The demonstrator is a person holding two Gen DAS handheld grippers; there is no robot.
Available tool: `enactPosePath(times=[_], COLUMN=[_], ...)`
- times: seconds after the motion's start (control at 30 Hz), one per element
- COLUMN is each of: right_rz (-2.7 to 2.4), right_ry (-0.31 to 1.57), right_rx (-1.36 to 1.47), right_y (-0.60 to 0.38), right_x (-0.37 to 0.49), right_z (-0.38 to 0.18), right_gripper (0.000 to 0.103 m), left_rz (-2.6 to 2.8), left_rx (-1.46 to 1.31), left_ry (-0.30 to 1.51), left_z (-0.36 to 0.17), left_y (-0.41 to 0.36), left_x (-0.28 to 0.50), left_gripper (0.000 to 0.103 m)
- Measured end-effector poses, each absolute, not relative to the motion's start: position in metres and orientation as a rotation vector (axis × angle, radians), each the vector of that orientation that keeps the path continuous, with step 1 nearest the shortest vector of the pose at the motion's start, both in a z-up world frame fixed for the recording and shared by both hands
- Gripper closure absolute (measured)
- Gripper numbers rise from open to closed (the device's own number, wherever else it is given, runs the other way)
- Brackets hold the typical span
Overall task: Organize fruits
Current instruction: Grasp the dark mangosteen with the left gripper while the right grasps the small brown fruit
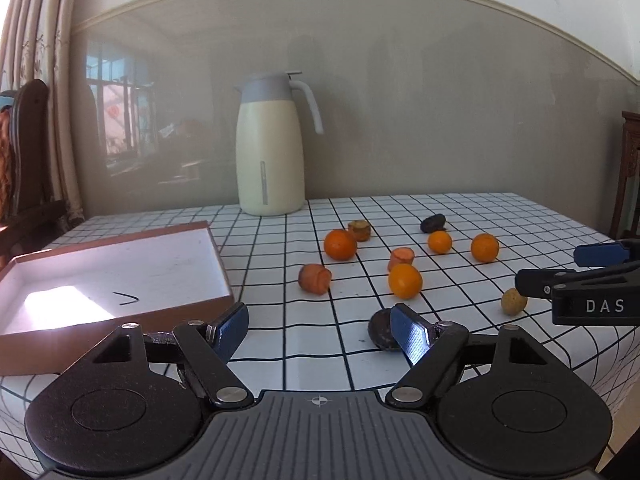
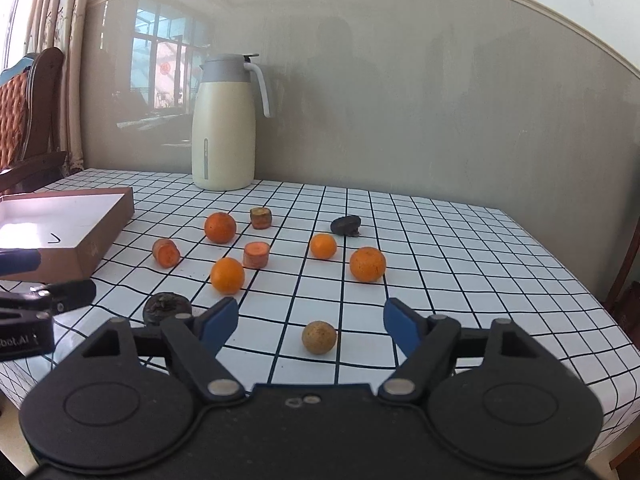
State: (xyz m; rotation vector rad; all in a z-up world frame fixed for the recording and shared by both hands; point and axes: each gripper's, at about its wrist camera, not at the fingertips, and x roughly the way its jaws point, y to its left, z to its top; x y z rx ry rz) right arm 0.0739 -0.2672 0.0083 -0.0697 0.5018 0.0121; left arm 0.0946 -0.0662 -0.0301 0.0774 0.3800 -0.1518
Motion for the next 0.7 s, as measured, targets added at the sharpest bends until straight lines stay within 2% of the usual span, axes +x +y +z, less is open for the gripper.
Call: enactPosePath(times=[0.07,0.2,0.3,0.47,0.57,0.63,0.7], right_rz=[0.014,0.011,0.015,0.01,0.019,0.019,0.017], right_ry=[0.513,0.547,0.575,0.607,0.626,0.635,0.651], right_rx=[-0.075,-0.087,-0.085,-0.085,-0.08,-0.086,-0.082], right_y=[-0.267,-0.267,-0.269,-0.273,-0.273,-0.272,-0.272], right_x=[0.082,0.094,0.102,0.111,0.117,0.12,0.122], right_z=[0.003,-0.008,-0.015,-0.022,-0.026,-0.028,-0.031], right_gripper=[0.034,0.043,0.053,0.058,0.068,0.073,0.074], left_rz=[-0.174,-0.223,-0.247,-0.259,-0.257,-0.254,-0.261], left_rx=[0.071,0.045,0.031,0.013,0.014,0.014,0.009], left_ry=[0.398,0.455,0.476,0.513,0.519,0.519,0.517], left_z=[-0.036,-0.047,-0.052,-0.062,-0.066,-0.067,-0.068], left_y=[-0.074,-0.084,-0.09,-0.098,-0.103,-0.104,-0.104], left_x=[0.101,0.117,0.124,0.137,0.141,0.144,0.146], left_gripper=[0.025,0.038,0.038,0.038,0.039,0.046,0.057])
